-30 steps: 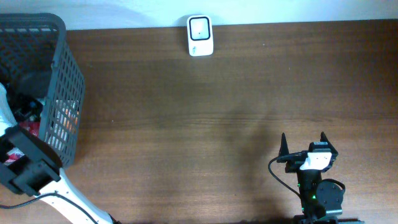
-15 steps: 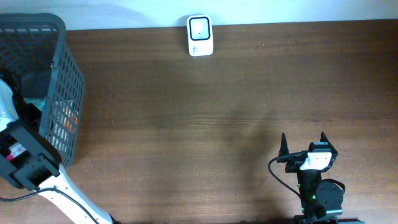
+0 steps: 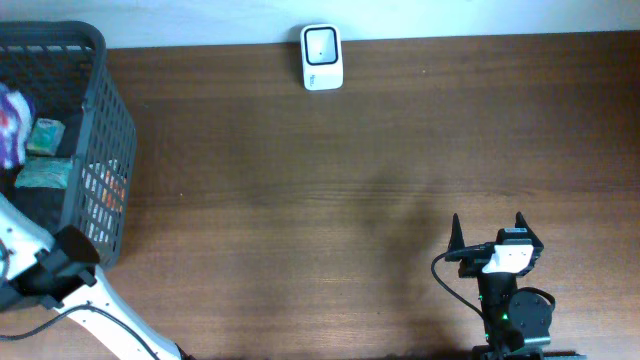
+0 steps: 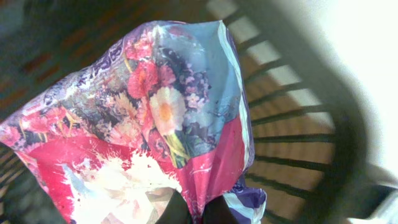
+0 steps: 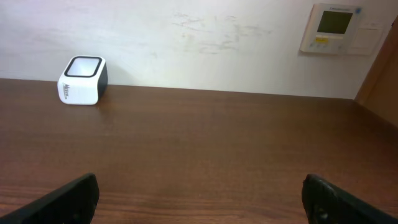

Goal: Scan the item barcode
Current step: 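Carry the floral package to the table center and release it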

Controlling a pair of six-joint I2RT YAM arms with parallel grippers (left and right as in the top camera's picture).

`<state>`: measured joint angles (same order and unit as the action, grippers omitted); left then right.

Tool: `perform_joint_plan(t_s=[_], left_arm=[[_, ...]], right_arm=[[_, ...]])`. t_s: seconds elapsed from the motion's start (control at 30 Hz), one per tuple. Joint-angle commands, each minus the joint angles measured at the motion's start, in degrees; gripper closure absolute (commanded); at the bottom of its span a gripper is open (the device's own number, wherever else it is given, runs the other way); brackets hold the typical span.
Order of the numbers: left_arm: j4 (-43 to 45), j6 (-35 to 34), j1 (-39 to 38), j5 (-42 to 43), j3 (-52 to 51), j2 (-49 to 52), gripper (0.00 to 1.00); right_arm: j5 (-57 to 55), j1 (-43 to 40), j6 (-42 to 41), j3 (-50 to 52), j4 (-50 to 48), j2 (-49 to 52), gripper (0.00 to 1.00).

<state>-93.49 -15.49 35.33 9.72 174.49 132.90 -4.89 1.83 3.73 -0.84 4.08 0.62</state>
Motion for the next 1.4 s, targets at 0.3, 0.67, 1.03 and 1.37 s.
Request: perform_joint_plan(t_s=[0.3, 0.67, 1.03, 1.37], left_arm=[[10.16, 0.15, -12.28, 39.76, 4.72, -11.85, 1.00], [13.42, 4.87, -53.02, -0.24, -20.50, -11.74, 1.00], [54.82, 4.87, -70.07, -8.24, -70.03, -11.72, 0.95], [57.66, 4.90, -67.71, -8.28, -68.57, -19.34, 0.05]], right_arm=[[-0.09, -0.35, 0.35, 0.52, 0.17, -0.42, 0.01], [-0.09, -0.35, 0.35, 0.52, 0.20, -0.42, 0.01], [-0.09, -0.35, 0.35, 0.52, 0.17, -0.42, 0.01], [-0.09, -0.35, 0.35, 0.52, 0.17, -0.42, 0.01]])
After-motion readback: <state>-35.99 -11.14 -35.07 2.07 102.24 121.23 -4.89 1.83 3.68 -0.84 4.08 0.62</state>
